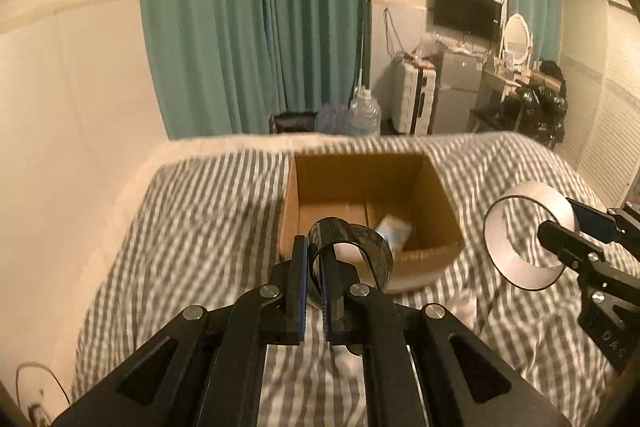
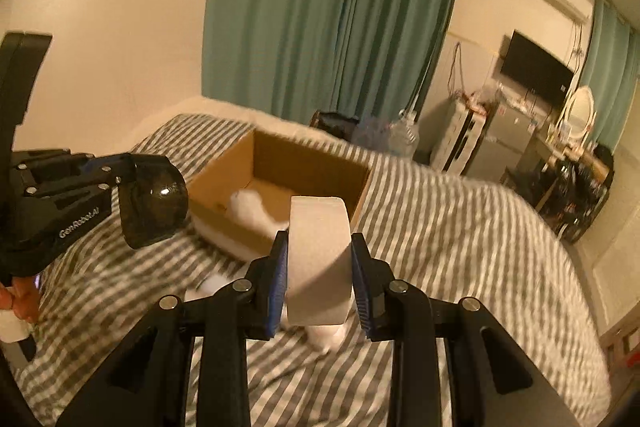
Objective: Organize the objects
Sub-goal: 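Lower cup and tape roll into the box and open both tools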
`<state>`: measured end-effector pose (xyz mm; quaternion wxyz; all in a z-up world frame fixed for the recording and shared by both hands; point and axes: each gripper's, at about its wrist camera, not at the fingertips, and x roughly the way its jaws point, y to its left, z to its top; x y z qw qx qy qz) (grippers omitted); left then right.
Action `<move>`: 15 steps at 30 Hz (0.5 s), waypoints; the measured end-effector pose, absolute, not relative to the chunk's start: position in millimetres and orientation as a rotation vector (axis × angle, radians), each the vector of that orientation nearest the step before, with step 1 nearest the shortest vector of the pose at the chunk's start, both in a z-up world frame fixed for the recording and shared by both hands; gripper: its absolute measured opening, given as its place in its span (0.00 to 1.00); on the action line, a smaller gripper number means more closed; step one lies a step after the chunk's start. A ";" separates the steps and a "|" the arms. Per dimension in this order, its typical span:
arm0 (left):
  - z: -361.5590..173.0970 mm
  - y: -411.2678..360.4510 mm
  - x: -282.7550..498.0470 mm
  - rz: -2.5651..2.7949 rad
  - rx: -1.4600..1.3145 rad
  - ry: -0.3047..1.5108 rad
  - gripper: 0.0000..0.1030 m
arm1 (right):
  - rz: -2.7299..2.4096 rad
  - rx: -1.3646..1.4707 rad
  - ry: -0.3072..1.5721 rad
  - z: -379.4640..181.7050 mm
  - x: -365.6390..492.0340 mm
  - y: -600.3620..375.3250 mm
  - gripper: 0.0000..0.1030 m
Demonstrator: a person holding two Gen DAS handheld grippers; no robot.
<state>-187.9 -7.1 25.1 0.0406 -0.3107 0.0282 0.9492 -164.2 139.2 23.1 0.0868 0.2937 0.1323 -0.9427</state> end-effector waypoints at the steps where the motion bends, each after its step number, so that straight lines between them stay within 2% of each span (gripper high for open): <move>1: 30.2 -6.7 -193.8 2.905 -0.943 0.085 0.06 | -2.811 0.860 0.405 28.3 -169.4 137.3 0.28; 8: 48.3 -3.4 -257.0 2.897 -0.908 0.082 0.06 | -2.800 0.802 0.403 58.0 -224.5 125.5 0.28; 15: 16.9 4.4 -337.1 2.852 -1.006 0.060 0.06 | -2.751 0.882 0.351 42.1 -303.5 121.4 0.28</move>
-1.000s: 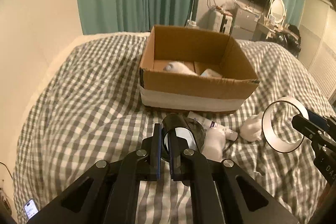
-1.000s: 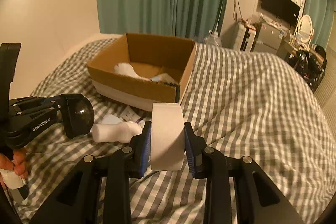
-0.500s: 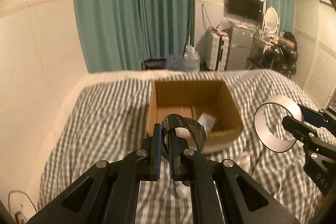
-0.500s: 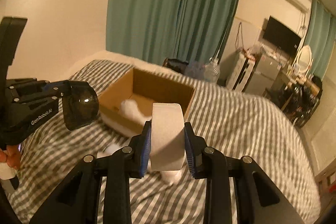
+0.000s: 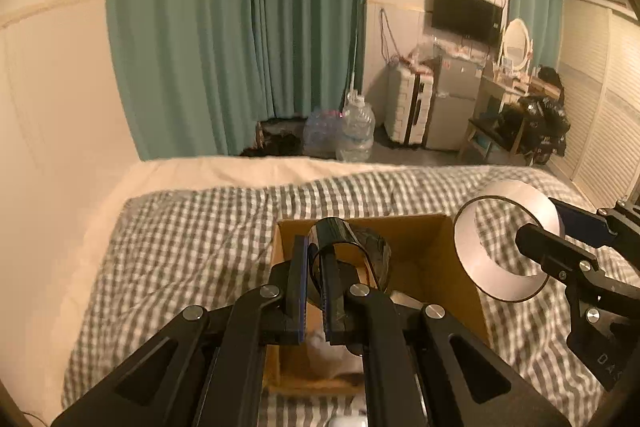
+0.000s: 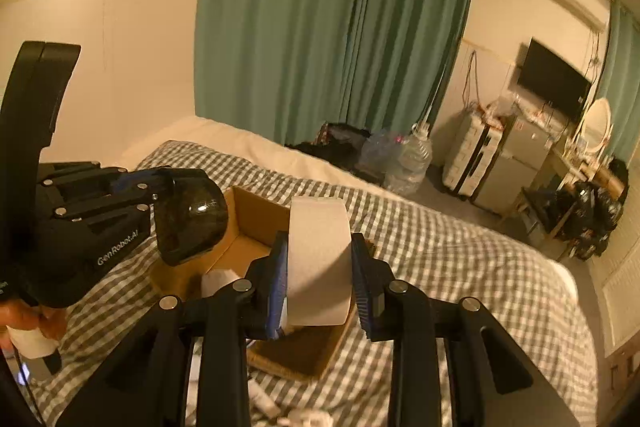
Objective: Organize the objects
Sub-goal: 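Lower cup and tape roll into the box and open both tools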
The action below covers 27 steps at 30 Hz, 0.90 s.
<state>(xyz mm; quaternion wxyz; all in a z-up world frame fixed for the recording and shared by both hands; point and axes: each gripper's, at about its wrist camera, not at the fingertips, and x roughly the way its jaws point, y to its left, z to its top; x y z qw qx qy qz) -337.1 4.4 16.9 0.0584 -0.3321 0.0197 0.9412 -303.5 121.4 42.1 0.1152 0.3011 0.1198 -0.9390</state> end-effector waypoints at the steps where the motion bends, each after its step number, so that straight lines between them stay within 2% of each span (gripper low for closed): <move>1: 9.8 5.7 -344.6 2.848 -1.029 0.066 0.06 | -2.742 0.905 0.331 34.5 -314.7 122.2 0.28; 7: -42.0 14.3 -382.0 2.794 -1.165 0.103 0.06 | -2.712 1.013 0.302 -17.9 -363.1 122.9 0.28; 15: -79.2 14.6 -400.4 2.753 -1.241 0.094 0.06 | -2.641 1.111 0.259 -76.1 -381.0 126.6 0.28; 21: -81.4 16.8 -394.8 2.758 -1.243 0.101 0.08 | -2.649 1.117 0.172 -78.6 -374.7 141.7 0.28; 22: -79.3 17.3 -394.7 2.754 -1.248 0.112 0.11 | -2.658 1.102 0.149 -74.0 -371.6 144.9 0.29; 23: -76.7 20.1 -392.0 2.748 -1.253 0.128 0.16 | -2.669 1.085 0.125 -67.3 -369.7 147.4 0.36; 24: -73.3 22.8 -388.2 2.739 -1.258 0.149 0.19 | -2.681 1.068 0.103 -61.3 -365.3 149.9 0.52; 26: -65.8 26.7 -379.5 2.740 -1.249 0.173 0.37 | -2.710 1.027 0.081 -46.5 -361.2 154.1 0.68; 27: -61.5 28.0 -375.9 2.743 -1.243 0.180 0.44 | -2.726 1.004 0.071 -38.3 -355.3 156.1 0.68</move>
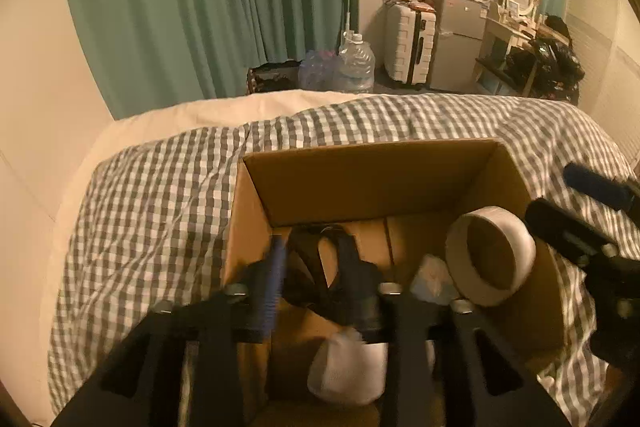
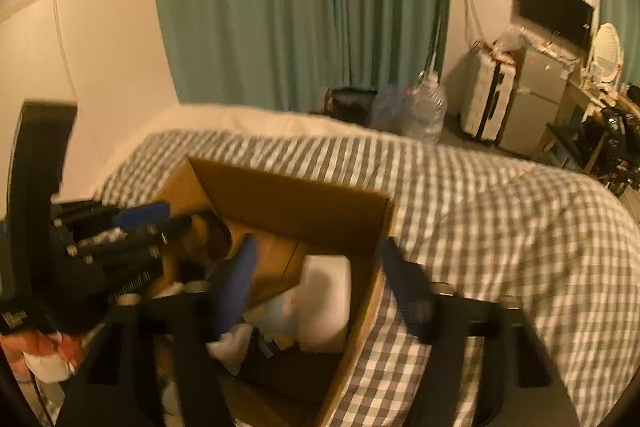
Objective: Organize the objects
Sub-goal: 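Lower cup and tape roll into the box and open both tools, then grasp the white bottle with the left tool while the right tool grasps the white figurine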
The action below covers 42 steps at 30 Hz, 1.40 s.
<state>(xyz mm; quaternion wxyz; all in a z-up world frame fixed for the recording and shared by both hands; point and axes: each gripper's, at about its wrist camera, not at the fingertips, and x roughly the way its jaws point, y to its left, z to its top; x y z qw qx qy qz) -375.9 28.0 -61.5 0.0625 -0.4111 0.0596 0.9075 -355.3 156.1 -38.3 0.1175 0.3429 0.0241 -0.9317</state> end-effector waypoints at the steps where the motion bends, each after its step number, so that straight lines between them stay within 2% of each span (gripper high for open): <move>1: -55.1 28.6 -371.4 2.748 -1.236 0.183 0.63 | -2.730 0.991 0.062 -31.9 -351.2 157.0 0.68; 2: -49.0 28.0 -367.5 2.757 -1.225 0.178 0.77 | -2.733 0.984 0.055 -26.7 -347.9 157.8 0.68; 3: -40.1 26.7 -360.0 2.774 -1.195 0.160 0.79 | -2.737 0.976 0.045 -18.4 -345.3 159.5 0.69; 9: 1.1 20.4 -329.9 2.815 -1.105 0.148 0.79 | -2.783 0.949 0.100 16.7 -314.0 166.6 0.70; 13: 22.2 11.6 -307.4 2.851 -1.083 0.094 0.84 | -2.805 0.949 0.114 33.4 -293.7 176.5 0.73; 16: 31.0 4.7 -292.5 2.871 -1.076 0.061 0.85 | -2.812 0.922 0.123 41.5 -275.2 180.6 0.80; 18: 32.8 1.2 -281.0 2.901 -1.063 0.056 0.89 | -2.823 0.898 0.133 44.4 -264.7 181.7 0.89; 21: 32.7 -0.6 -265.6 2.929 -1.045 0.049 0.92 | -2.810 0.884 0.145 43.7 -251.8 184.3 0.91; 23: 26.9 0.6 -257.7 2.920 -1.041 0.027 0.95 | -2.792 0.898 0.164 38.3 -244.6 185.2 0.91; 32: -23.9 9.8 -239.6 2.904 -1.143 -0.006 0.97 | -2.696 1.033 0.189 -22.2 -239.0 195.1 0.92; 42: -91.6 29.9 -226.9 2.832 -1.294 0.111 0.97 | -2.606 1.214 0.273 -94.6 -244.7 194.2 0.92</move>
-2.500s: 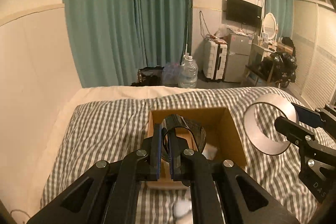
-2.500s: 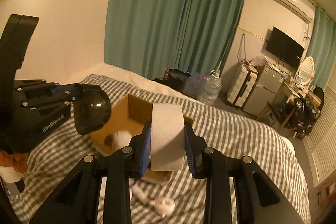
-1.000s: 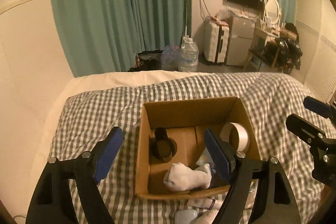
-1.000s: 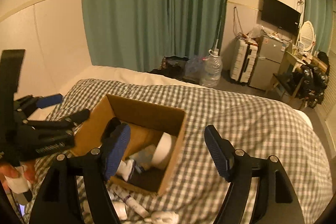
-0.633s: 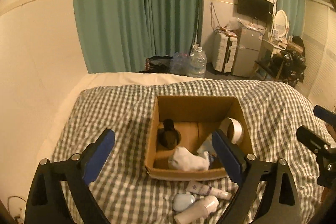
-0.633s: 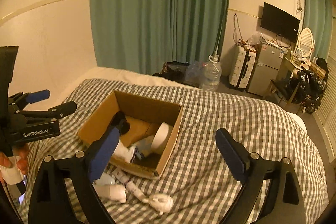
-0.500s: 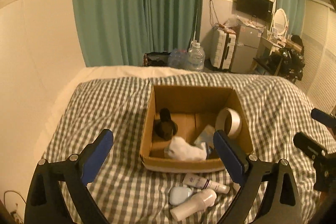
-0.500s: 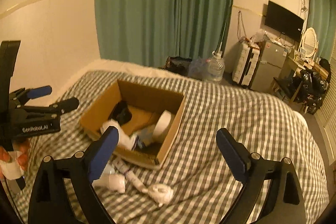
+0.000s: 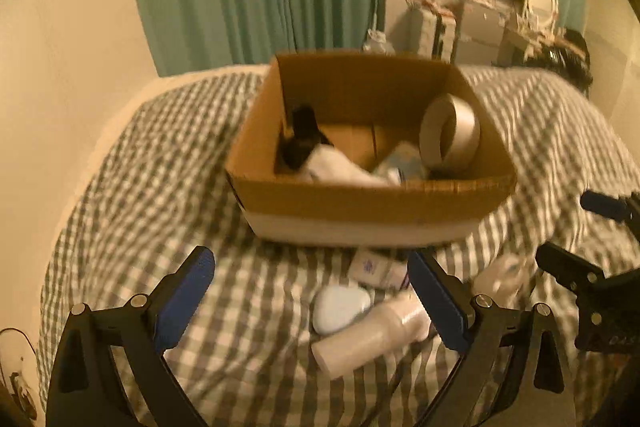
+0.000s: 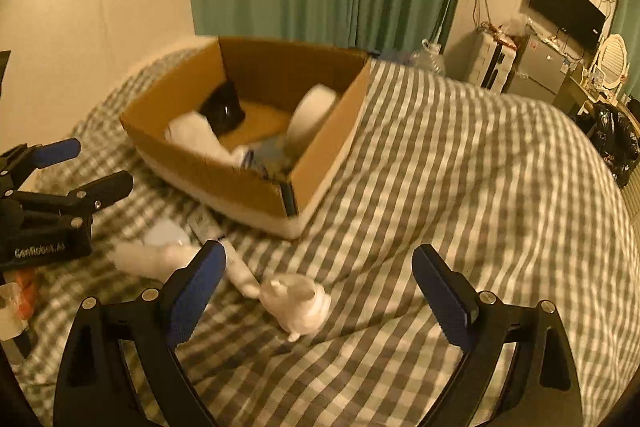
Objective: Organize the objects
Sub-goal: 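Grasp the white bottle with the left tool while the right tool grasps the white figurine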
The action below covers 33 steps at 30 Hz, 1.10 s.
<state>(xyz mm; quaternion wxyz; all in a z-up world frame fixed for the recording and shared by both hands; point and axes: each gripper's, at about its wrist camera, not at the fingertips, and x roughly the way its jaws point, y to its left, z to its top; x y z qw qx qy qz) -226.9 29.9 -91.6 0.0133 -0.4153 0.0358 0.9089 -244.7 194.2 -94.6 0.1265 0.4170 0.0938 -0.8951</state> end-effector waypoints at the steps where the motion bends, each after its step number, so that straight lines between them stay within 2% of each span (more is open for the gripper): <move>1: -95.4 31.9 -225.7 2.822 -1.299 0.120 0.97 | -2.593 1.236 0.273 -100.6 -246.2 194.3 0.92; 11: -129.8 46.9 -215.9 2.707 -1.336 0.195 0.97 | -2.519 1.374 0.278 -132.2 -256.4 191.7 0.91; 14: -137.2 48.1 -217.1 2.689 -1.365 0.200 0.97 | -2.472 1.421 0.308 -141.7 -260.1 184.6 0.83; 16: -144.3 48.9 -217.8 2.655 -1.393 0.190 0.97 | -2.438 1.451 0.315 -147.9 -264.5 181.0 0.81; 17: -147.5 49.2 -218.3 2.644 -1.407 0.186 0.97 | -2.422 1.466 0.306 -151.2 -267.3 179.6 0.78; 19: -153.2 51.0 -219.2 2.616 -1.431 0.187 0.97 | -2.394 1.499 0.283 -156.4 -271.7 179.4 0.65; 20: -156.1 52.6 -219.7 2.599 -1.443 0.193 0.97 | -2.380 1.527 0.282 -161.1 -274.0 179.1 0.54; 21: -159.3 54.8 -220.4 2.580 -1.458 0.202 0.97 | -2.369 1.553 0.282 -165.2 -275.7 179.2 0.49; 26: -172.7 65.4 -224.1 2.544 -1.494 0.263 0.97 | -2.367 1.558 0.286 -166.6 -273.0 179.3 0.48; 31: -176.1 67.6 -226.3 2.527 -1.460 0.201 0.92 | -2.388 1.535 0.280 -164.3 -266.9 180.9 0.48; 33: -173.6 68.4 -224.8 2.530 -1.440 0.181 0.84 | -2.389 1.537 0.285 -163.4 -265.6 181.8 0.48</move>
